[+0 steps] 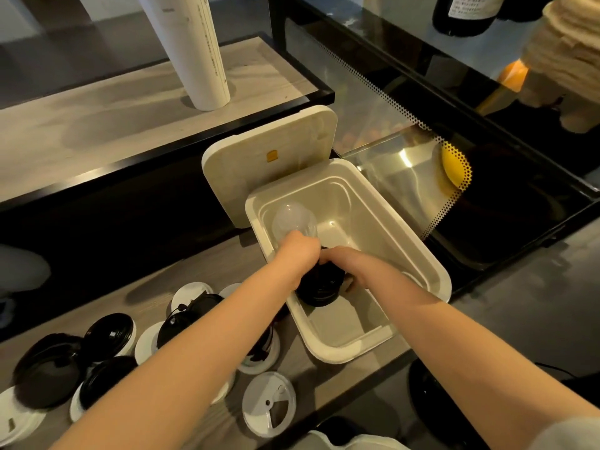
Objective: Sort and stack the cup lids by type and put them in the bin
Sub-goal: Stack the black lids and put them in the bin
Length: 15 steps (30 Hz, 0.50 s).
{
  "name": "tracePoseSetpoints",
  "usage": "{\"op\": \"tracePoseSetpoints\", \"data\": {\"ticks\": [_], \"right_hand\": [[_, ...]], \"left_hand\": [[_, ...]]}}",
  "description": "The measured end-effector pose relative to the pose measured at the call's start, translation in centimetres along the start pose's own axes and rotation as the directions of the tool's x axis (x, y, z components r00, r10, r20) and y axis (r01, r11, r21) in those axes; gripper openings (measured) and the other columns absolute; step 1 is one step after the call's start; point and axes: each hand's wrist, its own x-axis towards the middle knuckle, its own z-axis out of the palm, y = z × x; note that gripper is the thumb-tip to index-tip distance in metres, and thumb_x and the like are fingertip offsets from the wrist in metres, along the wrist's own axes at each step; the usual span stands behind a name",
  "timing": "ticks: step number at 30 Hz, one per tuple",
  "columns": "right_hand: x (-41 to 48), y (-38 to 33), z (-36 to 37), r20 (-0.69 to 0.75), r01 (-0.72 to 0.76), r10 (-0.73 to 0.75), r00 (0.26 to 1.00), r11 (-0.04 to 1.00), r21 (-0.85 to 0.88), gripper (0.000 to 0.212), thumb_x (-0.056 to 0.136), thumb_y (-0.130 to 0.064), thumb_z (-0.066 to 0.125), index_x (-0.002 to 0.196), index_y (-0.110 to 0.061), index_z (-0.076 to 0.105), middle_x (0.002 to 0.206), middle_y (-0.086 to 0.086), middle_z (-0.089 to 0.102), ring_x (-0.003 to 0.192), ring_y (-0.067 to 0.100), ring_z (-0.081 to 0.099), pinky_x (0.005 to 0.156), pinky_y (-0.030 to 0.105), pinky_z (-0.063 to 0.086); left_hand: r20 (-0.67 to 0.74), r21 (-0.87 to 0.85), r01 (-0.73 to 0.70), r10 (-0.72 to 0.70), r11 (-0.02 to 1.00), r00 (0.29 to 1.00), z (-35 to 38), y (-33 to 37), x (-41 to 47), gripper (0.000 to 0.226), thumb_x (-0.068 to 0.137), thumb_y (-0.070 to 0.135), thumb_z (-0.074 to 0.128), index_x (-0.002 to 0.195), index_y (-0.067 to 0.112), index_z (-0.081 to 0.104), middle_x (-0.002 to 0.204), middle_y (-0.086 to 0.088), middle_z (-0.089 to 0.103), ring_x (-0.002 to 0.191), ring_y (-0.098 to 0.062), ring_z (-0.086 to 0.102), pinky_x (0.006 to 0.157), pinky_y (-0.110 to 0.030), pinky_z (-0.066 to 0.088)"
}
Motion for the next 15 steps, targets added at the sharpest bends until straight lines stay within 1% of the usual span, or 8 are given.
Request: {"op": "tracePoseSetpoints", "data": {"ticks": [2, 4, 5, 6, 8, 9, 12, 15], "right_hand": [[0.1, 0.3, 0.1, 0.032, -0.049, 0.049, 0.998, 0.999, 0.001, 0.052, 0.073, -0.038, 0.058, 0.118, -0.014, 0.049, 0.117, 0.014, 0.052, 0.096, 0.035, 0.055, 0.088, 0.048, 0.050], [0.1, 0.2, 0.4, 0.051, -0.004, 0.006, 0.999, 0.999, -0.033, 0.054, 0.076, -0.040, 0.060, 0.121, -0.013, 0.046, 0.112, 0.014, 0.054, 0.088, 0.031, 0.058, 0.076, 0.040, 0.053], [0.0, 0.1, 0.6, 0.048, 0.032, -0.029, 0.998, 0.997, -0.077, 0.052, 0.080, -0.040, 0.061, 0.121, -0.012, 0.045, 0.109, 0.012, 0.055, 0.082, 0.026, 0.057, 0.067, 0.034, 0.050], [-0.1, 0.1, 0.9, 0.030, 0.058, -0.055, 0.998, 0.990, -0.126, 0.054, 0.083, -0.040, 0.062, 0.124, -0.012, 0.042, 0.111, 0.012, 0.055, 0.083, 0.023, 0.056, 0.062, 0.031, 0.046], [0.2, 0.2, 1.1, -0.005, 0.077, -0.080, 0.997, 0.976, -0.201, 0.063, 0.084, -0.042, 0.062, 0.133, -0.010, 0.038, 0.122, 0.013, 0.053, 0.092, 0.025, 0.055, 0.062, 0.031, 0.043], [0.3, 0.3, 1.1, -0.003, 0.074, -0.076, 0.997, 0.977, -0.199, 0.063, 0.084, -0.043, 0.062, 0.133, -0.010, 0.039, 0.117, 0.012, 0.055, 0.090, 0.025, 0.055, 0.058, 0.030, 0.043], [0.3, 0.3, 0.7, 0.054, 0.038, -0.031, 0.998, 0.990, -0.133, 0.061, 0.083, -0.043, 0.065, 0.130, -0.010, 0.045, 0.094, 0.007, 0.056, 0.075, 0.022, 0.056, 0.051, 0.026, 0.042], [0.4, 0.6, 0.5, 0.082, 0.011, -0.003, 0.997, 0.996, -0.093, 0.072, 0.079, -0.049, 0.068, 0.135, -0.012, 0.043, 0.121, 0.013, 0.055, 0.088, 0.029, 0.058, 0.065, 0.034, 0.050]], "left_hand": [[-0.144, 0.340, -0.166, 0.226, 0.926, 0.963, -1.4, -1.1, -0.3, 0.036, 0.093, 0.013, 0.041, 0.126, 0.000, 0.048, 0.125, -0.016, 0.053, 0.104, -0.027, 0.053, 0.072, -0.030, 0.042], [-0.165, 0.636, -0.260, 0.457, 0.727, 0.874, -2.8, -3.2, -0.4, 0.032, 0.091, 0.020, 0.043, 0.116, 0.004, 0.055, 0.125, -0.012, 0.052, 0.118, -0.028, 0.047, 0.088, -0.035, 0.042], [-0.136, 0.717, -0.270, 0.509, 0.643, 0.850, -3.2, -4.1, -0.3, 0.033, 0.090, 0.025, 0.044, 0.114, 0.005, 0.056, 0.132, -0.013, 0.048, 0.127, -0.028, 0.040, 0.097, -0.038, 0.039], [-0.097, 0.746, -0.275, 0.507, 0.607, 0.856, -3.3, -4.9, 0.1, 0.039, 0.091, 0.029, 0.044, 0.119, 0.005, 0.055, 0.143, -0.014, 0.038, 0.137, -0.028, 0.029, 0.106, -0.040, 0.034], [-0.037, 0.705, -0.280, 0.428, 0.651, 0.903, -3.3, -6.2, 0.5, 0.051, 0.094, 0.037, 0.041, 0.135, 0.006, 0.044, 0.157, -0.014, 0.013, 0.147, -0.026, 0.004, 0.116, -0.043, 0.022], [-0.011, 0.683, -0.294, 0.412, 0.668, 0.911, -3.3, -6.5, 0.5, 0.054, 0.095, 0.039, 0.040, 0.139, 0.007, 0.039, 0.158, -0.013, 0.006, 0.147, -0.025, -0.002, 0.118, -0.043, 0.019], [-0.016, 0.647, -0.339, 0.456, 0.683, 0.890, -3.3, -7.2, 0.7, 0.058, 0.096, 0.041, 0.038, 0.143, 0.009, 0.034, 0.159, -0.011, 0.002, 0.147, -0.023, -0.006, 0.119, -0.041, 0.016], [-0.033, 0.632, -0.351, 0.477, 0.691, 0.878, -3.2, -7.4, 0.7, 0.058, 0.097, 0.042, 0.037, 0.145, 0.009, 0.032, 0.159, -0.011, 0.002, 0.147, -0.022, -0.006, 0.118, -0.035, 0.011]]}}
